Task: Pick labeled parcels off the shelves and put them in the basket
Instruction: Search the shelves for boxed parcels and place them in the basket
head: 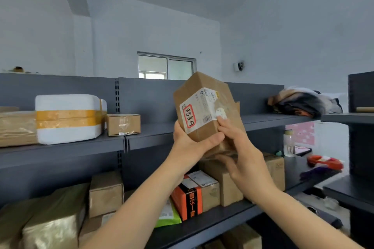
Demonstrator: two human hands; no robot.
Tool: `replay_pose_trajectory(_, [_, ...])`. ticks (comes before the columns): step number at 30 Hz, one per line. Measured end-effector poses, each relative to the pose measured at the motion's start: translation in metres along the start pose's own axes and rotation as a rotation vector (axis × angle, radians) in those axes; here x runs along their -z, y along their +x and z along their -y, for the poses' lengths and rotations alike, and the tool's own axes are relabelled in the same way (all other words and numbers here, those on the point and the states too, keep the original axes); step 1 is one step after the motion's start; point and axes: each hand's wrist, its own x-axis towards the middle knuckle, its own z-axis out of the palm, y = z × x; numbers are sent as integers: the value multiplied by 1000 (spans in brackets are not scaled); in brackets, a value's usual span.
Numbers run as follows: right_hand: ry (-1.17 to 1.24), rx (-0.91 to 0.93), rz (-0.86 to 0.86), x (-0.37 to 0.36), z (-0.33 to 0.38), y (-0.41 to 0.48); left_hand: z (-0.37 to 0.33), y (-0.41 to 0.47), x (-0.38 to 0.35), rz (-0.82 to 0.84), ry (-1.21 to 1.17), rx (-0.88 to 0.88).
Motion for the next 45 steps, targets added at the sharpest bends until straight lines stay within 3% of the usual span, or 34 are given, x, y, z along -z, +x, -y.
replay_pose_trajectory(6, [-76, -61, -30, 66, 1, -52, -1, -37, -70, 101, -118, 9])
replay_pose_trajectory(12, [-120, -432, 87, 167, 22, -138, 2, -94, -165, 176, 65, -34])
replay_pose_trajectory(18, [-378, -758, 283, 321, 77, -259, 7, -208, -298, 478, 217, -13])
replay_pose_trajectory(26, [-586, -1240, 259, 472, 181, -428, 11, -391, -457, 916, 149, 12])
replay_pose_trajectory(29, [-561, -1393, 126, 502, 206, -470, 15, -442, -498, 1041, 143, -30])
replay_pose_trajectory(32, [-424, -1525, -124, 521, 212, -501, 23, -476, -532, 1127, 153, -78])
replay_pose_trajectory(39, [-404, -1746, -640, 516, 162, -566, 76, -530, -592, 1334, 371, -211])
replay_pose_trajectory(42, [-421, -1869, -773, 517, 129, -596, 108, -526, -620, 1478, 259, -125])
replay_pose_trajectory(45, [-565, -2025, -821, 527, 99, -624, 144, -520, -644, 1671, 110, 144])
